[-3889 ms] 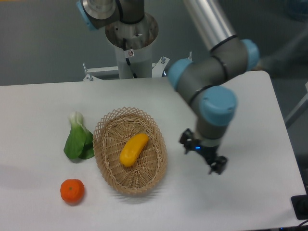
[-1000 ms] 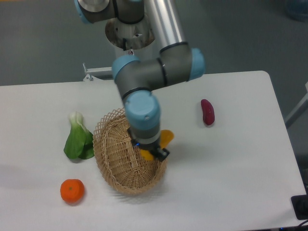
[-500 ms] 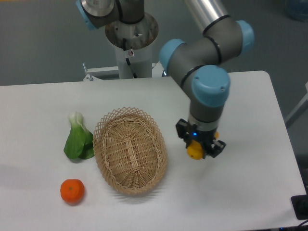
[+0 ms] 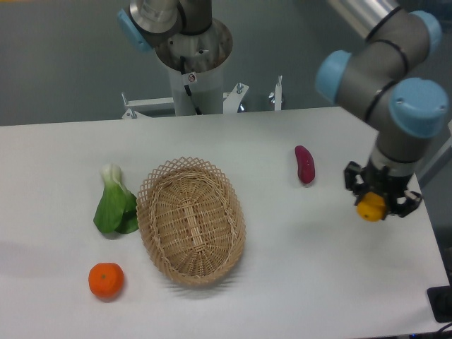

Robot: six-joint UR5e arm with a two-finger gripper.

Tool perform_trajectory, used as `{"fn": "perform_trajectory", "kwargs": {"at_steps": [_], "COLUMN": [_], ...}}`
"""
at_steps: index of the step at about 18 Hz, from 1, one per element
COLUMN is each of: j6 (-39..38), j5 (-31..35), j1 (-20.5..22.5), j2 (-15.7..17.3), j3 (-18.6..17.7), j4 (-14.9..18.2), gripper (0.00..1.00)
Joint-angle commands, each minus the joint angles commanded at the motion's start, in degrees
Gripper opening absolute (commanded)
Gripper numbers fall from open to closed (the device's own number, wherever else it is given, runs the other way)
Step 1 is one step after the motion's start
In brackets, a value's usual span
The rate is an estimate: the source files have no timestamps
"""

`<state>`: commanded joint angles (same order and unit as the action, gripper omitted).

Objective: Pick up the mango from the basket
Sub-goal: 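Lift the yellow mango out of the basket and carry it beside the sweet potato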

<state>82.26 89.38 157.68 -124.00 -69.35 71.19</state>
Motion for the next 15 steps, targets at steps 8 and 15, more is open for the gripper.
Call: {"fn": "perform_trajectory", "kwargs": {"at_steps": [8,15], "j6": [2.9,2.9], "j5": [0.7,1.2], "j1": [1.0,0.9], "j2": [-2.6,-2.7], "j3": [3.5,3.4], "j4": [0.3,0.3], "gripper": [0.40,0.39]}}
